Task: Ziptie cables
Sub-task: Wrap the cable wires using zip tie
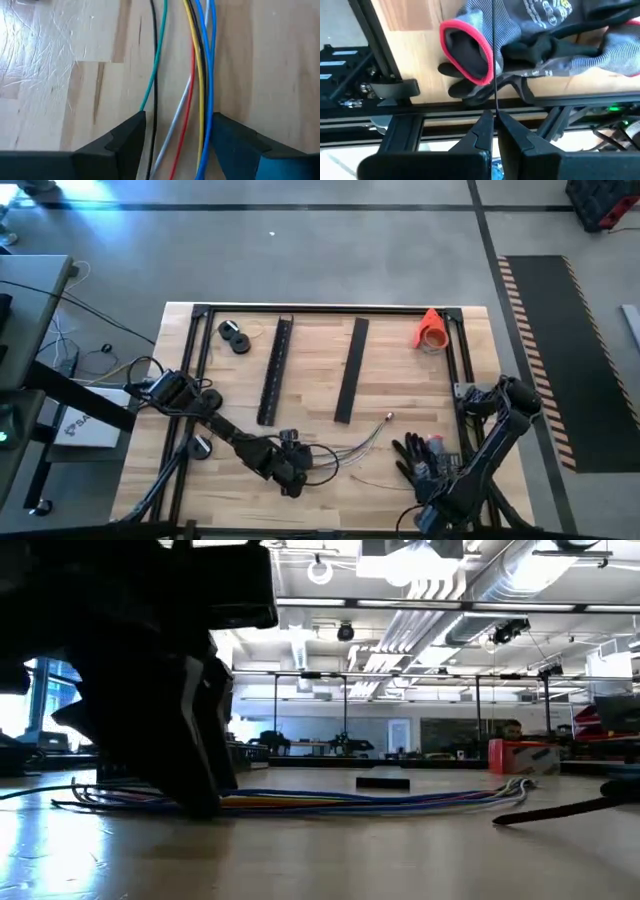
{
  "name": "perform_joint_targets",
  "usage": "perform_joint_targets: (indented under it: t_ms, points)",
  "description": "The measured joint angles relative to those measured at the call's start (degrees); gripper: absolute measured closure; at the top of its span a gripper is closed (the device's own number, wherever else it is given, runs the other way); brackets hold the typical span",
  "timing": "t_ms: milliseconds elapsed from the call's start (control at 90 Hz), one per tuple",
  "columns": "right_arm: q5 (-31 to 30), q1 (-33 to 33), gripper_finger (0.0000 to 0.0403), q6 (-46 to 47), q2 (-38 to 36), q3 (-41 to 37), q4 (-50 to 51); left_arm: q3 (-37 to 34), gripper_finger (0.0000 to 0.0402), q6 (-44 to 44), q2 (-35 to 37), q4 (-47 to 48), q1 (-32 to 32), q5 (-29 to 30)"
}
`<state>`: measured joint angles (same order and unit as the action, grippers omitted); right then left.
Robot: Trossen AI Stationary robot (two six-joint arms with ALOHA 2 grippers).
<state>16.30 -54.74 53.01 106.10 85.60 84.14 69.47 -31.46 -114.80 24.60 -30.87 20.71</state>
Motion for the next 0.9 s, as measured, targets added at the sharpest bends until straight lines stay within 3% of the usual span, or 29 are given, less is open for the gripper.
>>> perform_joint_targets:
  t_ms: [244, 389, 656, 789, 900]
  points:
    - [-2.8, 0.0, 0.0403, 0.1, 0.0, 0.0, -1.0, 0.3, 0.0200, 0.4, 0.4, -1.5, 1.3, -9.3]
    - [-3.1, 0.0, 0.0403, 0.5, 0.0, 0.0, -1.5, 0.6, 0.0217, 0.0, 3.2, -1.4, 0.7, -10.7]
    - [-4.3, 0.0, 0.0403, 0.6, 0.0, -0.1, -2.1, -0.8, 0.0215, 1.0, 5.1, -1.4, 2.2, -3.7]
    - [-4.3, 0.0, 0.0403, 0.6, 0.0, -0.1, -2.4, -4.0, 0.0210, -0.8, 3.9, -2.5, 4.0, -6.2]
    - [-4.4, 0.0, 0.0403, 0.9, 0.0, -0.1, -2.5, -5.2, 0.0225, -1.0, 4.2, -4.7, 4.5, -12.6]
